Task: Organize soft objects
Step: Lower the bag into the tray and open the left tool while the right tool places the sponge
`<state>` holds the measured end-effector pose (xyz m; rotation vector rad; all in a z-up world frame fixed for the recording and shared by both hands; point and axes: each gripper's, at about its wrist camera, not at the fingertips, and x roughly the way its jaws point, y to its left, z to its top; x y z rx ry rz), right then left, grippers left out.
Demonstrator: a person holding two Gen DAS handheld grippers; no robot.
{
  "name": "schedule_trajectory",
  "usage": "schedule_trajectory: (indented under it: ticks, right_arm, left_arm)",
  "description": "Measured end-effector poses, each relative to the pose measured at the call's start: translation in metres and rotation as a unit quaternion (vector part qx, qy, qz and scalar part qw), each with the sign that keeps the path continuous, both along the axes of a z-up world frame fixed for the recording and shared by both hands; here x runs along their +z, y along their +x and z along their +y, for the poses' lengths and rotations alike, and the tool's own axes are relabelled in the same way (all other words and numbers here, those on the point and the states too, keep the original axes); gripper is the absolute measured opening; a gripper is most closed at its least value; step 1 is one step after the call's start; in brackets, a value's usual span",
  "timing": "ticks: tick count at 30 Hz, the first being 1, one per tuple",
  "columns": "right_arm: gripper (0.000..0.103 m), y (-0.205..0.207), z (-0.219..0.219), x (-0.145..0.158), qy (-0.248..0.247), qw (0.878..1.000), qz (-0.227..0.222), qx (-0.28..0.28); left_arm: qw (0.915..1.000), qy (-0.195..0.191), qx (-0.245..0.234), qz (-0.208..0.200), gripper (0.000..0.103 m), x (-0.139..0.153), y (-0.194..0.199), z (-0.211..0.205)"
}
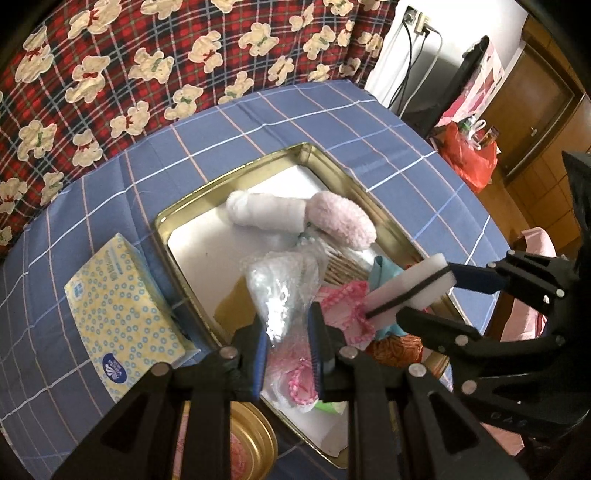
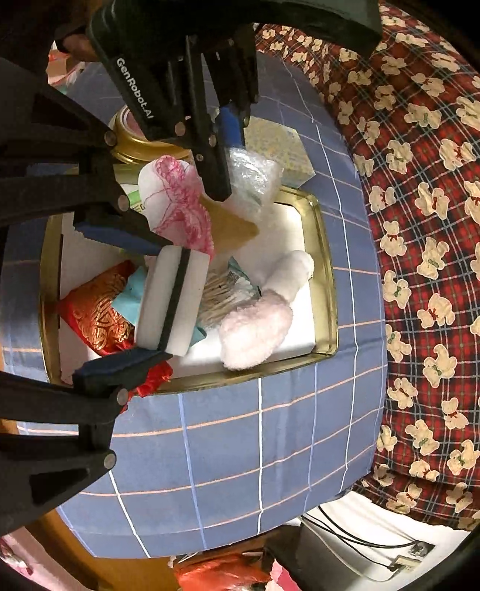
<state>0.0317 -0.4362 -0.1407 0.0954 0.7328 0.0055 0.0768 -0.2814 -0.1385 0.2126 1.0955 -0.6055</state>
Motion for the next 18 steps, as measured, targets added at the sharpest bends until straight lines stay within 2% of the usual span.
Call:
schedule_trajectory:
  ticks: [11, 13, 14, 15, 16, 17, 18]
  right_arm:
    - [0.060, 0.003, 0.003, 0.000, -0.007, 1.000, -0.008, -0.001]
    - [0.063, 0.004, 0.004, 0.001, -0.009, 1.000, -0.010, -0.002]
    - [0.069, 0.004, 0.004, 0.002, -0.008, 1.000, -0.011, -0.002]
    - [0.071, 0.003, 0.004, 0.004, -0.006, 1.000, -0.015, -0.002]
    - [0.072, 0.001, 0.004, 0.005, -0.003, 1.000, -0.020, 0.000]
    - [0.073, 0.000, 0.004, 0.007, -0.004, 1.000, -0.024, 0.000]
    - [0.074, -0.002, 0.004, 0.008, -0.007, 1.000, -0.028, -0.001]
  left_arm:
    - [1.0000, -0.002, -0.008, 0.001, 0.021, 0.002, 0.002, -0.002]
    - [1.0000, -0.003, -0.005, -0.004, 0.026, 0.006, 0.002, -0.001]
    - [0.9999, -0.007, -0.004, -0.009, 0.033, 0.009, 0.001, 0.000]
    - [0.9998, -0.001, 0.000, -0.021, 0.041, 0.014, 0.001, 0.000]
    - [0.9996, 0.004, 0.003, -0.028, 0.045, 0.016, 0.000, 0.001]
    - [0.9994, 0.004, 0.007, -0.035, 0.056, 0.018, 0.000, 0.002]
    - [0.9993, -0.003, 0.010, -0.036, 0.062, 0.021, 0.001, 0.005]
